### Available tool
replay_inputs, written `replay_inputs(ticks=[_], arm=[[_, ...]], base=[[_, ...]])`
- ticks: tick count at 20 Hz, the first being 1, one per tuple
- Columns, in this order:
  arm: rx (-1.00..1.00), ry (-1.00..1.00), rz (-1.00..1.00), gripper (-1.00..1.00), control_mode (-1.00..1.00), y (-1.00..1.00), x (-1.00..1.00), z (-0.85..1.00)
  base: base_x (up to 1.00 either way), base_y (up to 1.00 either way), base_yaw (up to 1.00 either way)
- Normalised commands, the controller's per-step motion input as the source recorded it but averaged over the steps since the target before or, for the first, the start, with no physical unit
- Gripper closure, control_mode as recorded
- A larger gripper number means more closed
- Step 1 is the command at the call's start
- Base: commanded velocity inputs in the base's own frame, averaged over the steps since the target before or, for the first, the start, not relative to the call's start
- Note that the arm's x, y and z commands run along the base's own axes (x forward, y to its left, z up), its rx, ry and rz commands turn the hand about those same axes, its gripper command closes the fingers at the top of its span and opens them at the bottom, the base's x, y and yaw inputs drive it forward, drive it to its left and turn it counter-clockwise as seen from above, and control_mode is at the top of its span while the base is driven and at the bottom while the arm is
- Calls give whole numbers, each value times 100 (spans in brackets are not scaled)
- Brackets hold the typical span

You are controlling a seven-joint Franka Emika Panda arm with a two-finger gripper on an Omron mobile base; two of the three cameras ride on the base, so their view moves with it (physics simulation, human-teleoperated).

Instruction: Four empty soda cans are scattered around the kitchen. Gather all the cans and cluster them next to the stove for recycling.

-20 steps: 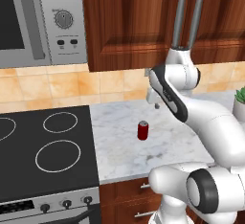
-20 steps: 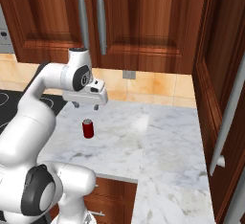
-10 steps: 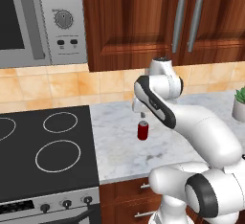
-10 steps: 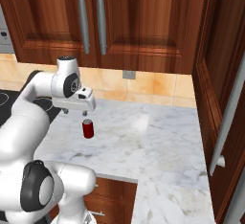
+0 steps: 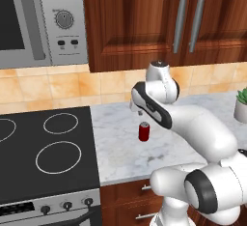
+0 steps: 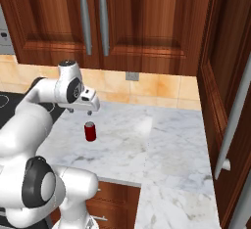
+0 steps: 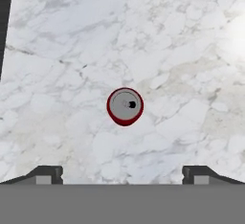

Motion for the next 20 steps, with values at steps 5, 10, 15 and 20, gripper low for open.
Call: replay_inputs(ticks=[5,10,15,20], arm=[[0,1,0,-100,-100,0,22,-21],[0,6,0,-100,-100,0,25,-41],[0,11,0,-100,-100,0,19,-19],[0,9,0,-100,-100,0,17,-10]], base=[[0,0,0],[0,0,0],[0,0,0],[0,0,0]])
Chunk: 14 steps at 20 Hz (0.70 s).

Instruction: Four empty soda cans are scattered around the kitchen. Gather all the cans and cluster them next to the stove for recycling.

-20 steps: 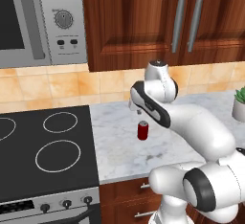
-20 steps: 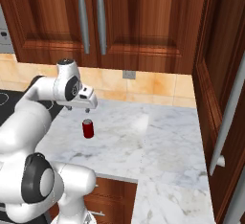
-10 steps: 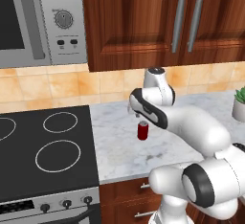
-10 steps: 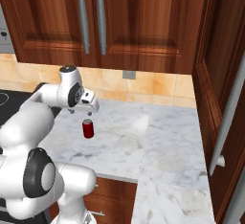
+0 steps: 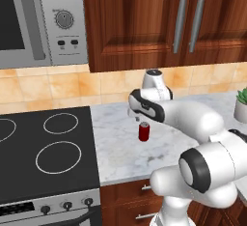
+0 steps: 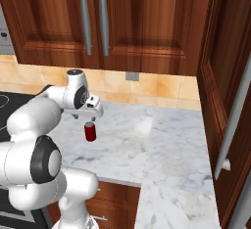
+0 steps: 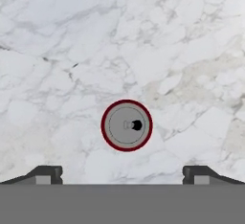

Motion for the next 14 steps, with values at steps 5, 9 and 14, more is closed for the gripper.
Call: replay_inputs(ticks=[5,9,14], arm=[[0,5,0,-100,-100,0,27,-6],[0,1,0,-100,-100,0,12,-4],[0,0,0,-100,-100,0,0,-23]], base=[[0,0,0],[0,0,0],[0,0,0]])
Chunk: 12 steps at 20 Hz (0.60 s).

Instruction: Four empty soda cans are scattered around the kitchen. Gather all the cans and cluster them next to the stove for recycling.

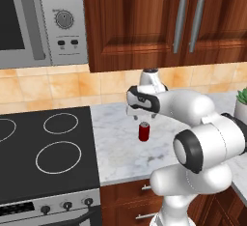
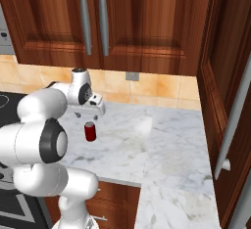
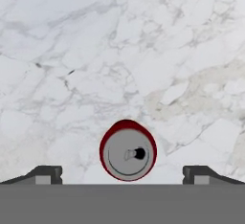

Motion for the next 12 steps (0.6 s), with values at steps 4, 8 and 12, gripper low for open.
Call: replay_inputs(ticks=[4,8,12], arm=[[0,0,0,-100,-100,0,0,-40],[0,0,0,-100,-100,0,0,-43],[0,0,0,-100,-100,0,1,-43]], base=[[0,0,0],[0,0,0],[0,0,0]])
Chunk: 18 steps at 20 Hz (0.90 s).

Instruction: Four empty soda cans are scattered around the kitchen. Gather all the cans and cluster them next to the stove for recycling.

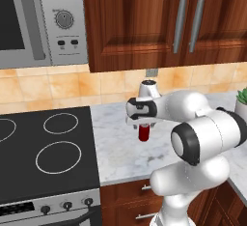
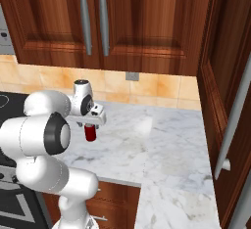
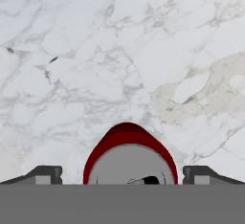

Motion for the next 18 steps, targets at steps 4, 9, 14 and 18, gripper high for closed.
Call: replay_inputs(ticks=[4,9,14,18], arm=[[0,0,0,-100,-100,0,3,-25],[0,0,0,-100,-100,0,0,0],[0,0,0,100,-100,0,0,0],[0,0,0,100,-100,0,0,0]], base=[[0,0,0],[0,0,0],[0,0,0],[0,0,0]])
